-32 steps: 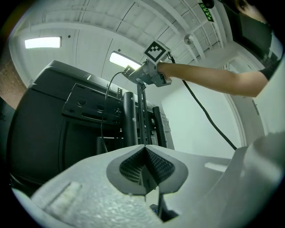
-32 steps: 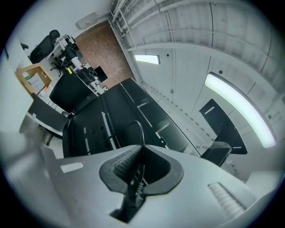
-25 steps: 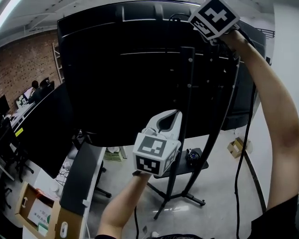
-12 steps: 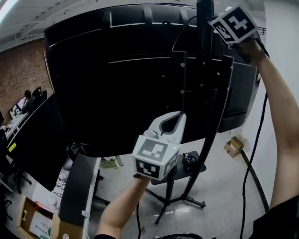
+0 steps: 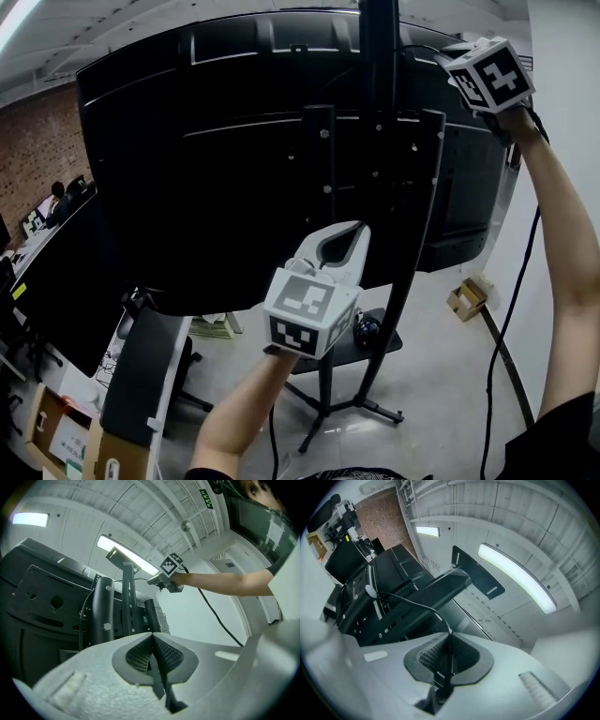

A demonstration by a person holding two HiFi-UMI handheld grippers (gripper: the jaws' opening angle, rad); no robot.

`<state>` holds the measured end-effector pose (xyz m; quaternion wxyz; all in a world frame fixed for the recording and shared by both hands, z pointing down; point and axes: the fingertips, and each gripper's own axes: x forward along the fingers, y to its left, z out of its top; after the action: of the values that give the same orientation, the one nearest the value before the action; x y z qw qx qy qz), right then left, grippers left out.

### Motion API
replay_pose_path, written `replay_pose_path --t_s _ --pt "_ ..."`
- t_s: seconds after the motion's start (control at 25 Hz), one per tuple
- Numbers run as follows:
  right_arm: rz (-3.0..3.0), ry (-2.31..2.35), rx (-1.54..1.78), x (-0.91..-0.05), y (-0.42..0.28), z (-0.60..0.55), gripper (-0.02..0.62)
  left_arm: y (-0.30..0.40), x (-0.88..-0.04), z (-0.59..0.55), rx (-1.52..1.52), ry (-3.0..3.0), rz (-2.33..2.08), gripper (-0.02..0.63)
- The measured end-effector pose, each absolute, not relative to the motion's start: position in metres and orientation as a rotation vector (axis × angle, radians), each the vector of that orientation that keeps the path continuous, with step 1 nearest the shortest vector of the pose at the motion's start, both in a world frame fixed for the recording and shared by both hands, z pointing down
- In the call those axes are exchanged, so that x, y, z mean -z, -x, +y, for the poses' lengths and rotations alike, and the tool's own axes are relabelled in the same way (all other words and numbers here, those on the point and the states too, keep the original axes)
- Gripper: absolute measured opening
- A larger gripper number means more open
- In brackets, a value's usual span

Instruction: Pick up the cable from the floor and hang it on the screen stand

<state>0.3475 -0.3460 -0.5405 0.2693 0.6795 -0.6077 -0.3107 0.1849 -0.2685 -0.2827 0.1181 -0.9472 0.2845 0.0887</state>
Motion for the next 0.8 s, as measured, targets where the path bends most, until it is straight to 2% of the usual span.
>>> replay_pose_path --t_s 0.24,0.6,0.8 --pt "-1.676 -1.835 0.786 0.523 -0.401 -0.343 0.031 -0.210 0.272 -0.277 -0.246 2.804 0.879 0.002" --pt "-1.768 -1.800 0.750 0.493 -0.434 -0.351 0.031 -0.234 0.264 -0.275 -0.243 2.828 0.936 0.002" --pt "-1.879 -1.784 0.619 0.455 -0.446 -0.365 0.031 -0.242 0.260 -0.271 -0.233 2.824 0.957 0.002"
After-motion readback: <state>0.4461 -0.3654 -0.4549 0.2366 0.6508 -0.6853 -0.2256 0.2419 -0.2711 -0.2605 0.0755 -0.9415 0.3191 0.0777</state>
